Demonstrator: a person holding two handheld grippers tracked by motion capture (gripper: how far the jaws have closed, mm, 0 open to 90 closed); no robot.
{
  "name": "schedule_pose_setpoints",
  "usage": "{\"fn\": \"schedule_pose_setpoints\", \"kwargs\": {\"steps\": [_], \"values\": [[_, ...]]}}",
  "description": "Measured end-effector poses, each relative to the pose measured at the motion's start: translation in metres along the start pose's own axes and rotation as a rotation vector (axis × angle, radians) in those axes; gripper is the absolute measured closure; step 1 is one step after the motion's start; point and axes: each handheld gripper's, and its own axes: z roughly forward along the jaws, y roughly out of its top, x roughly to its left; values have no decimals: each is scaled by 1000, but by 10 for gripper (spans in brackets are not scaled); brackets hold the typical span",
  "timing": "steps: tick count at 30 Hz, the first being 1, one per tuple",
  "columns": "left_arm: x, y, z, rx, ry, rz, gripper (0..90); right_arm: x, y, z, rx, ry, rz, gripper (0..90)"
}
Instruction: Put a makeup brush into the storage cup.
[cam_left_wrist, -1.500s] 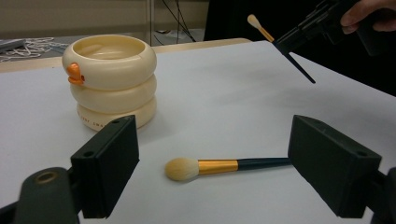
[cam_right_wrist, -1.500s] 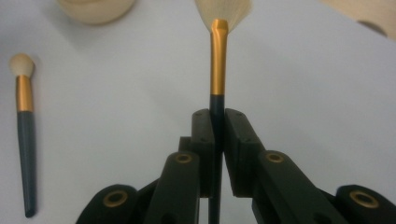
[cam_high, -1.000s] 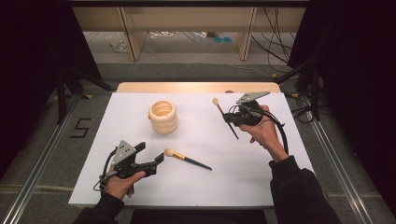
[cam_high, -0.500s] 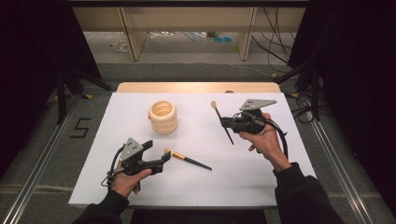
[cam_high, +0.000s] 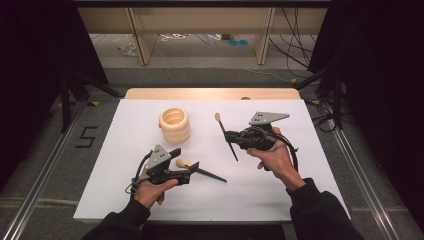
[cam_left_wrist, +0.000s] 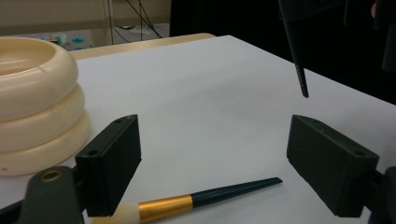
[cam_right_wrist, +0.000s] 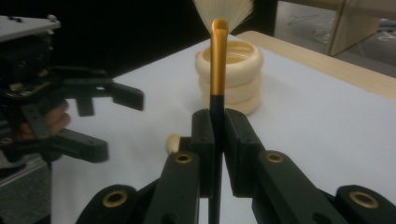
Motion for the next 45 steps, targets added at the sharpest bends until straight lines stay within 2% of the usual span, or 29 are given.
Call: {"fn": "schedule_pose_setpoints", "kwargs": {"steps": [2, 3, 5, 9, 12, 20, 24, 27, 28, 31, 32, 33, 34, 35, 38, 39, 41, 43, 44, 45], "values": [[-2, 3, 4, 0, -10, 19, 186, 2, 0, 3, -17, 13, 8, 832], [-4, 4, 6, 0, -11, 6, 188, 3, 0, 4, -13, 33, 16, 832], [-5, 5, 9, 0, -21, 13, 192, 6, 0, 6, -32, 51, 22, 832], [-10, 7, 14, 1, -36, 19, 210, 10, 1, 7, -25, 61, 6, 832], [-13, 8, 17, 2, -56, 24, 230, 13, 1, 11, -43, 84, 13, 832], [-22, 6, 28, 2, -107, 0, 303, 21, 0, 22, -31, 118, -9, 831], [-24, 5, 30, 4, -123, -5, 346, 24, -1, 27, -33, 166, 7, 831], [-25, 5, 31, 4, -130, -14, 383, 25, -3, 30, -28, 173, 2, 831], [-25, 5, 32, -6, -146, -21, 399, 26, -3, 31, -26, 173, 6, 832], [-25, 6, 32, -11, -146, -36, 449, 26, -5, 32, -26, 185, 14, 831], [-23, 7, 32, -9, -150, -18, 464, 26, -5, 32, -22, 183, 19, 832], [-23, 7, 32, -13, -152, -34, 485, 26, -5, 32, -20, 176, 10, 831], [-23, 7, 32, -11, -152, -52, 504, 27, -6, 33, -23, 190, 17, 832], [-23, 7, 32, -13, -156, -62, 520, 26, -6, 33, -17, 177, 10, 832], [-22, 8, 31, -21, -175, -48, 559, 27, -6, 34, -22, 189, 15, 831], [-23, 8, 31, -20, -170, -69, 570, 27, -6, 34, -22, 190, 13, 832], [-21, 8, 31, -21, -174, -57, 587, 27, -6, 34, -24, 189, 14, 831], [-22, 8, 31, -26, -182, -65, 610, 27, -6, 34, -23, 179, 2, 831], [-23, 8, 30, -27, -184, -84, 621, 28, -7, 34, -24, 190, 14, 832], [-24, 8, 30, -28, -189, -91, 630, 29, -7, 35, -24, 183, 7, 832]]}}
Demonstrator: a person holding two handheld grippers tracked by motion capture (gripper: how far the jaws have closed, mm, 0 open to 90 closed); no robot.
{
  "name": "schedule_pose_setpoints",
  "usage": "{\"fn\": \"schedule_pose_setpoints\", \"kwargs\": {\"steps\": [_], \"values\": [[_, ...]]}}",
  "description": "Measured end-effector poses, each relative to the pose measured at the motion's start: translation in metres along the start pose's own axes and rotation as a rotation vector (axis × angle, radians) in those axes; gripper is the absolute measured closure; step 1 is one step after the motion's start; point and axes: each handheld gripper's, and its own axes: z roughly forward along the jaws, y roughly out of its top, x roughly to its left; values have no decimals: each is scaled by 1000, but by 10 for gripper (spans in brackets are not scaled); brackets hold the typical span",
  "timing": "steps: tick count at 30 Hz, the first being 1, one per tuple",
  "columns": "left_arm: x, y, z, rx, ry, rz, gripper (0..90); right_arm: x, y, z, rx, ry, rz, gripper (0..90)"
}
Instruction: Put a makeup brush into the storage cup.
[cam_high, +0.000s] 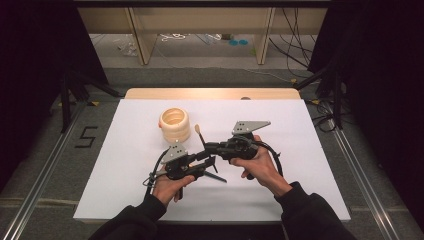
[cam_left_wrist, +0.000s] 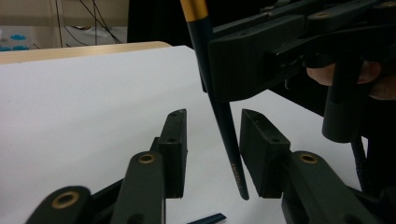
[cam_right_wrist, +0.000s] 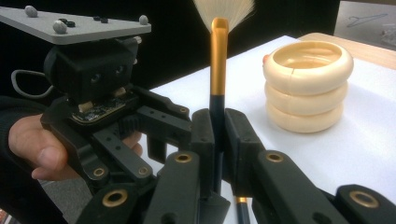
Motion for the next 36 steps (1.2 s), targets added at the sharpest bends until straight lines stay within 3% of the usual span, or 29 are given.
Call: {"fn": "schedule_pose_setpoints", "kwargs": {"steps": [2, 5, 9, 16, 17, 18, 19, 20, 23, 24, 27, 28, 29, 31, 33, 36], "values": [[0, 0, 0, 1, -12, 19, 649, 1, -1, 2, -12, 8, 6, 832], [-2, 0, 0, -4, -25, -8, 686, 2, 0, 2, -10, 4, -2, 832], [1, 2, -1, -14, -12, 30, 710, 3, -1, 2, -3, 17, 12, 832], [2, 3, -1, -9, -17, 22, 763, 2, -1, 2, -9, 6, -1, 832], [1, 3, -1, -10, -20, -5, 766, 2, -1, 2, -9, 9, 1, 832], [1, 2, -1, -11, -22, -7, 771, 2, -1, 3, -13, 14, 1, 832], [3, 3, -2, -12, -22, 22, 778, 3, -1, 2, -8, 6, 0, 833], [3, 3, -1, -14, -22, 26, 784, 2, -1, 2, -10, 8, 0, 833], [3, 3, -2, -10, -21, 7, 802, 2, -1, 1, -13, 10, -2, 833], [2, 3, -2, -12, -14, -22, 809, 2, -1, 1, -13, 9, -2, 833], [1, 2, -1, -9, -33, -48, 825, 2, -2, 1, -11, 4, -7, 832], [3, 2, -2, -10, -26, -33, 830, 3, -1, 1, -8, 3, 0, 831], [8, 4, -2, -19, 10, 39, 831, 2, -2, 1, -11, 2, -8, 829], [10, 4, -3, -18, 19, 45, 833, 2, -1, 1, -23, 0, 7, 800], [11, 4, -3, -14, 26, 47, 833, 3, -1, 0, -20, -10, 15, 714], [14, 5, -5, -3, 39, 71, 833, 4, 0, -3, -10, -64, 25, 573]]}}
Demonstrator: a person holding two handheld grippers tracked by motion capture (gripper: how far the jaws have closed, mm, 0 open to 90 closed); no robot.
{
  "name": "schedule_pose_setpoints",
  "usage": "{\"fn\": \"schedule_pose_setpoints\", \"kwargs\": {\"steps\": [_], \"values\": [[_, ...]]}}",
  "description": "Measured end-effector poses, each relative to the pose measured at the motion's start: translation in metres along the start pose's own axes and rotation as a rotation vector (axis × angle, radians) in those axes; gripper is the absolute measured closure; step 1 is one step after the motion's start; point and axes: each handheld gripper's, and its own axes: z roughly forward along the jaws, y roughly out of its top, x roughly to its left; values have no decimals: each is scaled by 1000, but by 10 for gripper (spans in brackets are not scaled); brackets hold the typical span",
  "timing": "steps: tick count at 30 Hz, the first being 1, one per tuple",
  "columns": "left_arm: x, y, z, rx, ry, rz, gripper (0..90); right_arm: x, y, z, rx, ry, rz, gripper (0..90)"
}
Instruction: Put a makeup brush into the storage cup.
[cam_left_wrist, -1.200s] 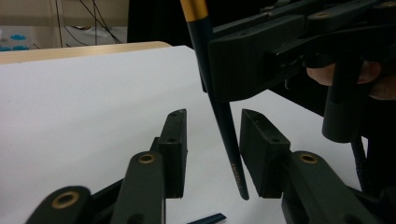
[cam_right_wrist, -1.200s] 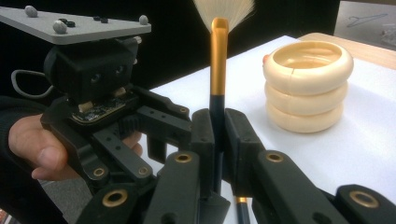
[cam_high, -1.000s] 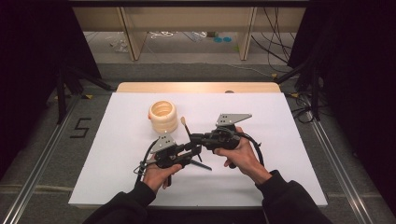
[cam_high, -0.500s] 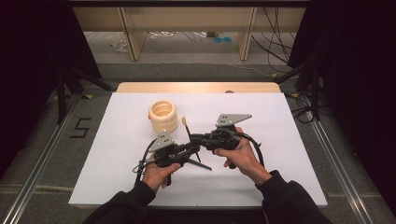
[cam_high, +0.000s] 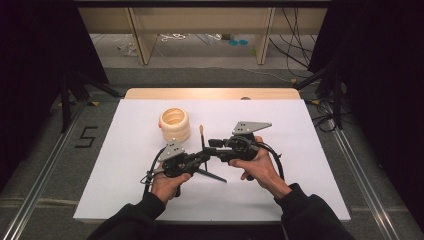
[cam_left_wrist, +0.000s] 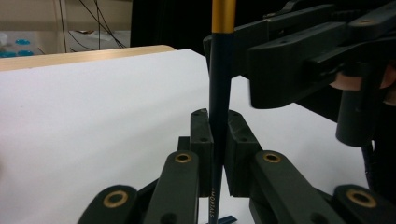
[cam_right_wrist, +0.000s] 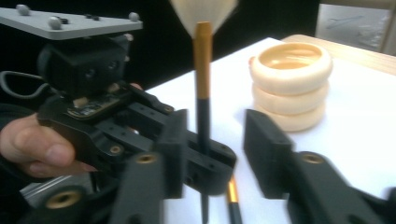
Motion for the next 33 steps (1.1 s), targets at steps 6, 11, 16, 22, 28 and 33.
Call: {"fn": "schedule_pose_setpoints", "kwargs": {"steps": [6, 11, 16, 22, 28, 33], "values": [[10, 2, -5, 3, 48, 3, 833, 0, 0, -8, -7, -51, -15, 438], [19, 5, -10, -3, 87, 11, 833, 0, -8, -16, 17, -137, -44, 350], [28, 8, -14, -10, 125, 16, 833, -4, -18, -26, 44, -212, -47, 257], [34, 10, -16, -12, 156, 9, 833, -10, -25, -38, 51, -263, -25, 234], [42, 13, -18, -10, 175, 23, 833, -9, -31, -45, 40, -275, -21, 243], [47, 16, -19, -7, 182, 26, 833, -11, -36, -48, 47, -295, -20, 243]]}}
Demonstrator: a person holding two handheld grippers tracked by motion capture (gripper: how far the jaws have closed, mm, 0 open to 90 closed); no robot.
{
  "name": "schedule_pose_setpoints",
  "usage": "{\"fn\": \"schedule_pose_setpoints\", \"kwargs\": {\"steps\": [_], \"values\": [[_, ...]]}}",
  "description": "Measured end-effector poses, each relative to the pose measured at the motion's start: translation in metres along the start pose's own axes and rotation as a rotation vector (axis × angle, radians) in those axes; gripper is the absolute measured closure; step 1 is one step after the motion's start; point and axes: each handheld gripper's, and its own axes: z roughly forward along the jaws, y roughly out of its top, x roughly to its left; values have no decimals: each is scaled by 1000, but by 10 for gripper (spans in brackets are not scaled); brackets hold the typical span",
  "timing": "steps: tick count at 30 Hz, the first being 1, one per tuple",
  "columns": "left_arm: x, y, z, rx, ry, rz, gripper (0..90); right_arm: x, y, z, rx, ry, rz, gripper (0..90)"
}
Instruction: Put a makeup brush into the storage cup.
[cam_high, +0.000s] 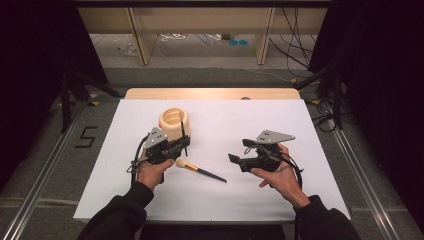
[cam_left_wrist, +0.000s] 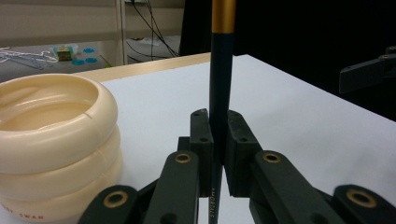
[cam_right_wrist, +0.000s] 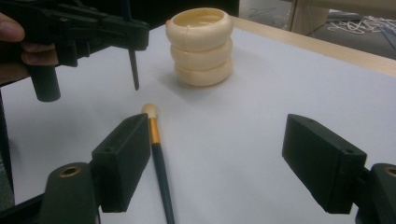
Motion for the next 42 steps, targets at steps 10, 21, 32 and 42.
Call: {"fn": "schedule_pose_setpoints", "kwargs": {"steps": [10, 21, 32, 42], "values": [[10, 9, -4, -7, 26, -12, 834, -1, -10, -5, 7, -10, 17, 205], [26, 25, -6, -31, 67, -16, 834, 2, -19, -17, 5, -51, 13, 184], [39, 41, 0, -38, 100, -17, 833, 4, -29, -22, 9, -57, 4, 191], [58, 55, 8, -60, 142, -27, 833, 7, -34, -23, 30, -48, -9, 193]]}}
